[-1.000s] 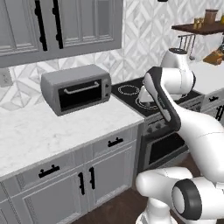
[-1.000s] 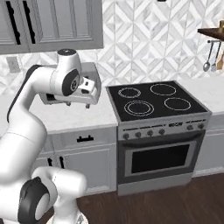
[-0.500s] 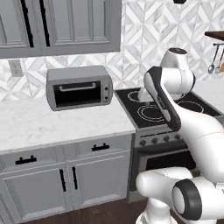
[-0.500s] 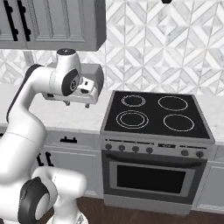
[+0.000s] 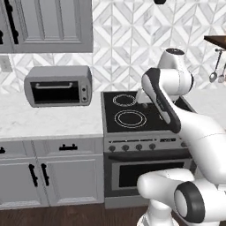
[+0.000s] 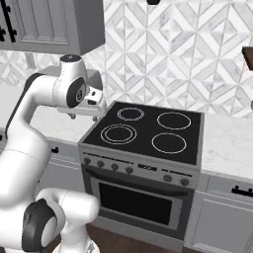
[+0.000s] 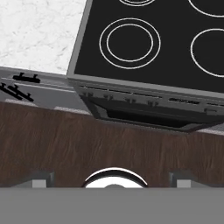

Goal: Navigate to the stove.

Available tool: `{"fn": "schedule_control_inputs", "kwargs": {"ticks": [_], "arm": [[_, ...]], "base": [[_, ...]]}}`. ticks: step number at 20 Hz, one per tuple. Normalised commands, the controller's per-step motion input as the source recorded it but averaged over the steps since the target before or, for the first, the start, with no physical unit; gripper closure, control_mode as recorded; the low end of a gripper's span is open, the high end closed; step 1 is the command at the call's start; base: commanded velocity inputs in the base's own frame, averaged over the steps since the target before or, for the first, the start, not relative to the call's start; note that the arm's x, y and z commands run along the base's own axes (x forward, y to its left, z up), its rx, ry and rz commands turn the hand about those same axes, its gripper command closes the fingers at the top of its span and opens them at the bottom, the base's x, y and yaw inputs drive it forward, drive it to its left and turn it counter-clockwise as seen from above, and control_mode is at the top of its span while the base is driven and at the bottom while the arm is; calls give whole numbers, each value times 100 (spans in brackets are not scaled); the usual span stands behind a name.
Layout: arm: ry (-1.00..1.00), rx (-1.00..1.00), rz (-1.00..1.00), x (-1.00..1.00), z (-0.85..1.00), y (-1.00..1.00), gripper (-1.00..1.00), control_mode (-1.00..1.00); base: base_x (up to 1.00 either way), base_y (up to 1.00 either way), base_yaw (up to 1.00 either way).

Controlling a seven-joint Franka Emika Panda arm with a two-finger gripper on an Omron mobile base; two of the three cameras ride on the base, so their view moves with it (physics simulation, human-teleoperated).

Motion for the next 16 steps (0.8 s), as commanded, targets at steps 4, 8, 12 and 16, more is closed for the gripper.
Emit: {"fn": "schedule_control_inputs", "kwargs": {"ticks": [4, 8, 12, 16], "arm": [[0, 0, 0, 0, 0, 0, -100, 100], [0, 0, 0, 0, 0, 0, -100, 100], [0, 0, 0, 0, 0, 0, -100, 100], [0, 0, 0, 0, 0, 0, -100, 100]], "base": [[24, -93, 0], [36, -8, -5], [40, 7, 2], [89, -15, -8]]}}
